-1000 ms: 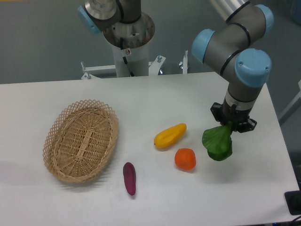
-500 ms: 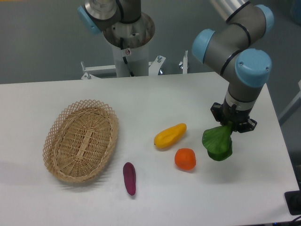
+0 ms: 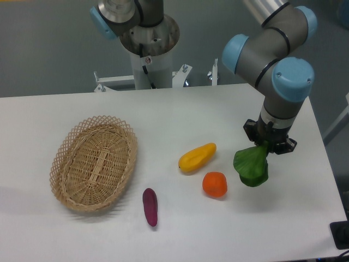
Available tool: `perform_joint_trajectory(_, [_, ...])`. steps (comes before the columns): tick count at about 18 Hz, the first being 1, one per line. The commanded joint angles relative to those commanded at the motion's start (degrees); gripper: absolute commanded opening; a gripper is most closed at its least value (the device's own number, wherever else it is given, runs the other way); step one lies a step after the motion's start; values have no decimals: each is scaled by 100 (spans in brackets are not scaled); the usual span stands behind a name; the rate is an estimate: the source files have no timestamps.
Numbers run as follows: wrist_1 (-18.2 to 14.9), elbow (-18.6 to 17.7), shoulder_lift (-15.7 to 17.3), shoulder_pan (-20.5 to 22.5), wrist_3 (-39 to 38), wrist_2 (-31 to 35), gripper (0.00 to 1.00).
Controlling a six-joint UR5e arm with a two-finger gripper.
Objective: Place the green vegetable on the table
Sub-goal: 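Carry the bok choy toward the purple eggplant and lower it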
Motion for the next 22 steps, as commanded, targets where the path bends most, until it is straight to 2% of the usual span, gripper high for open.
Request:
perform_joint_trajectory(5, [35,-88,-18,-466,-474,-61,22])
perform_joint_trajectory(11, [70,-88,-246,-976,-1695,-149,22])
perform_joint_trajectory(17, [193,-79,-422,-1240,-2364,-650,28])
perform_joint_trajectory(19, [324,-88,-457,-1267,-2496,-668,40])
perform_joint_trajectory(20, [377,-88,-484,-1275,-2532,-677,50])
perform_joint_trajectory(21, [422,-88,-510,-1319,-2593,-677,66])
perform_joint_trajectory(22, [492,-88,-536,-1337,-2672,-677,76])
